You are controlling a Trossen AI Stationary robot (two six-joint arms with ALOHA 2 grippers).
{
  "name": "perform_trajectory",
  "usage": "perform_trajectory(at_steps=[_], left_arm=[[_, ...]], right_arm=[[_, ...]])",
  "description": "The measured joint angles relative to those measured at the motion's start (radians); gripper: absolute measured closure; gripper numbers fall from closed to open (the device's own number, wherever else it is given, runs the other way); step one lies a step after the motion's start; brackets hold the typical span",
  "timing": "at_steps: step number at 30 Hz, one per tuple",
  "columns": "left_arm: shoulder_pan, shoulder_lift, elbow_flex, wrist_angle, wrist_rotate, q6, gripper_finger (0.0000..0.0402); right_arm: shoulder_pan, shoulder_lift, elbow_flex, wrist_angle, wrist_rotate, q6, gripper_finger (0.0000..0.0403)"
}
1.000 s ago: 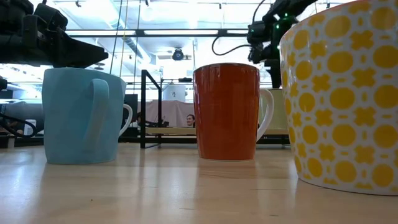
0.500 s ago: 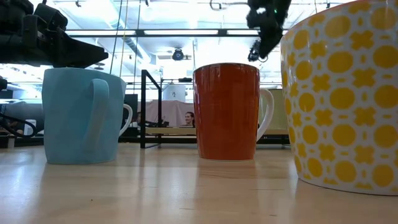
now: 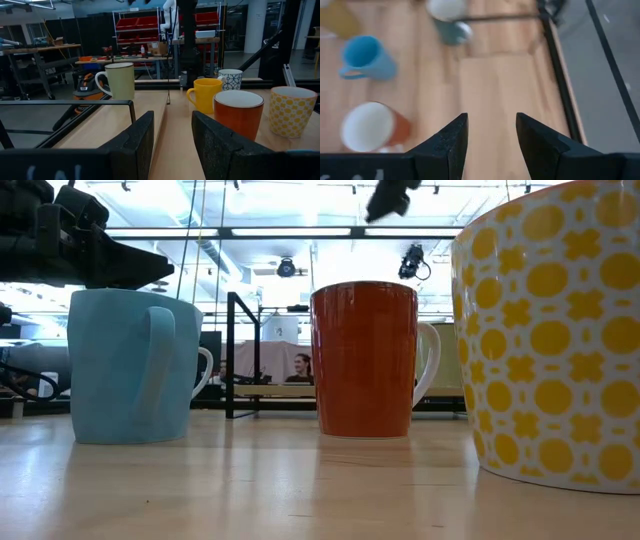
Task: Place coffee mugs
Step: Put the red cup on the shelf aligned with the green cup
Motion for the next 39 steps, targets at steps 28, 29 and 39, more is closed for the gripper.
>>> perform_trajectory(at_steps=[28,29,39], left_arm=[[0.0,0.0,0.0,0.0,0.0,0.0,0.0262],[0.0,0.0,0.0,0.0,0.0,0.0,0.0262],[0.0,0.0,0.0,-0.001,0.0,0.0,0.0262]], right_arm=[[0.379,0.001,-0.452,0.503,0.003,0.115,0.0231],[0.379,0.001,-0.476,0.519,0.003,0.116,0.0231],[0.379,0.002,-0.612,0.619,0.018,0.167,0.0231]])
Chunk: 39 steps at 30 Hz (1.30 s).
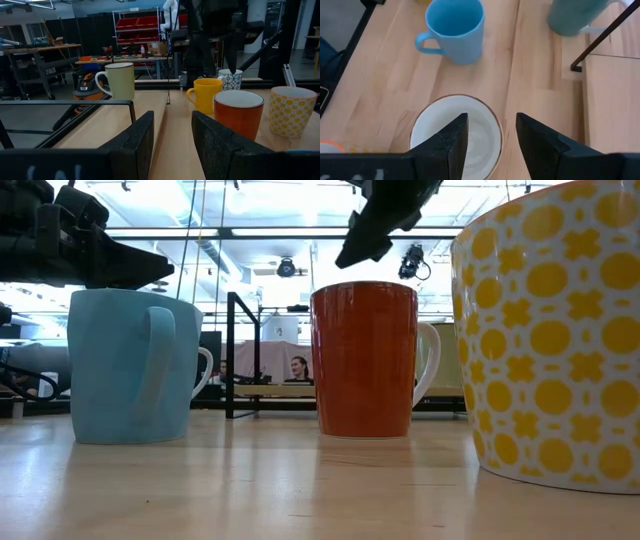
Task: Place coffee mugs
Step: Put the red cup on the shelf aligned with the green cup
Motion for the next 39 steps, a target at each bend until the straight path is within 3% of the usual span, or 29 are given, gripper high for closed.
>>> perform_trajectory(at_steps=[8,29,33,39], left_arm=[[0.0,0.0,0.0,0.0,0.0,0.0,0.0262],[0.0,0.027,0.0,-0.002,0.0,-0.051,0.0262],[0.0,0.027,0.0,0.001,0.0,-0.051,0.0262],[0.0,0.027,0.0,0.001,0.0,-0.05,0.0262]], right_arm=[[-0.008,0.004,0.0,0.009,0.027,0.0,0.0231],[-0.021,0.178,0.001,-0.009,0.027,-0.001,0.0235],[-0.021,0.182,0.001,-0.01,0.026,-0.001,0.0259],[-0.021,0.18,0.001,-0.009,0.024,0.028,0.0338]])
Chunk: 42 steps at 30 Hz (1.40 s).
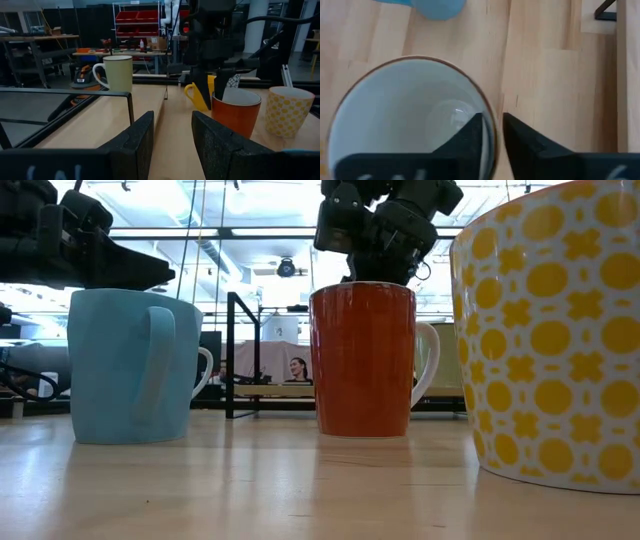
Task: Place coffee mugs
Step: Put the red cup on the shelf aligned with the green cup
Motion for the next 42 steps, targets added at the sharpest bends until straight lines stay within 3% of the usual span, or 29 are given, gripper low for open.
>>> perform_trajectory(at_steps=[3,9,18,22,31,36,42], left_arm=[[0.0,0.0,0.0,0.0,0.0,0.0,0.0262],[0.0,0.0,0.0,0.0,0.0,0.0,0.0262],[0.0,0.0,0.0,0.0,0.0,0.001,0.0262],[0.0,0.0,0.0,0.0,0.0,0.001,0.0262],[0.0,0.0,0.0,0.0,0.0,0.001,0.0262],[0.0,0.0,0.0,0.0,0.0,0.0,0.0262],[0.0,0.0,0.0,0.002,0.0,-0.001,0.0262]], right_arm=[[0.0,-0.002,0.0,-0.003,0.002,0.051,0.0373],[0.0,-0.026,-0.001,-0.049,0.006,0.188,0.0373],[-0.013,-0.173,0.0,-0.189,0.012,0.346,0.0373],[-0.041,-0.256,0.0,-0.298,0.074,0.408,0.0373],[-0.174,-0.36,0.0,-0.469,0.326,0.621,0.0373],[-0.252,-0.352,0.0,-0.559,0.345,0.727,0.0373],[-0.317,-0.317,0.0,-0.642,0.345,0.74,0.0372]])
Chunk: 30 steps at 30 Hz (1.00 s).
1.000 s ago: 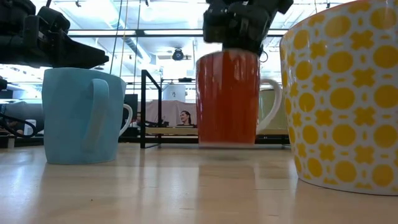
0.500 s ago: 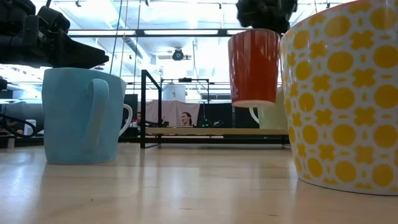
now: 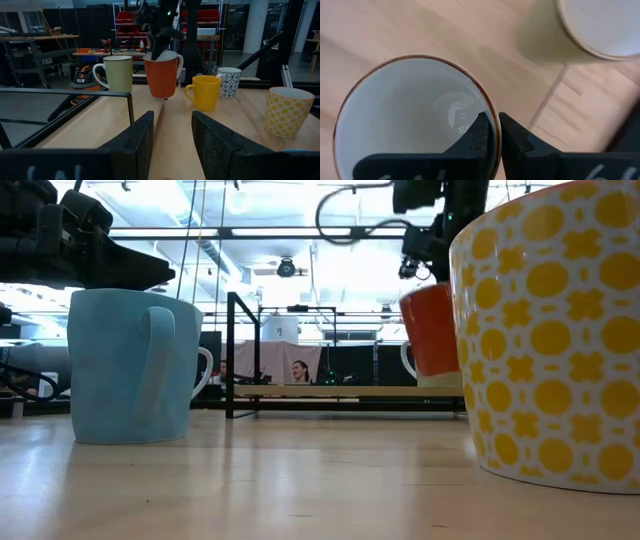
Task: Place coffee mugs
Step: Put the red cup on the shelf aligned with the green cup
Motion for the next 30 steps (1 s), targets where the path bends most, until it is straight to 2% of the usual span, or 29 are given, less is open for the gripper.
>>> perform_trajectory(at_steps=[14,30], left_arm=[[0.0,0.0,0.0,-0.002,0.0,0.0,0.0262],[0.0,0.0,0.0,-0.002,0.0,0.0,0.0262]], right_arm=[[-0.089,0.021,0.0,-0.003,0.084,-0.005,0.0371],[-0.137,0.021,0.0,-0.031,0.078,-0.048,0.037]])
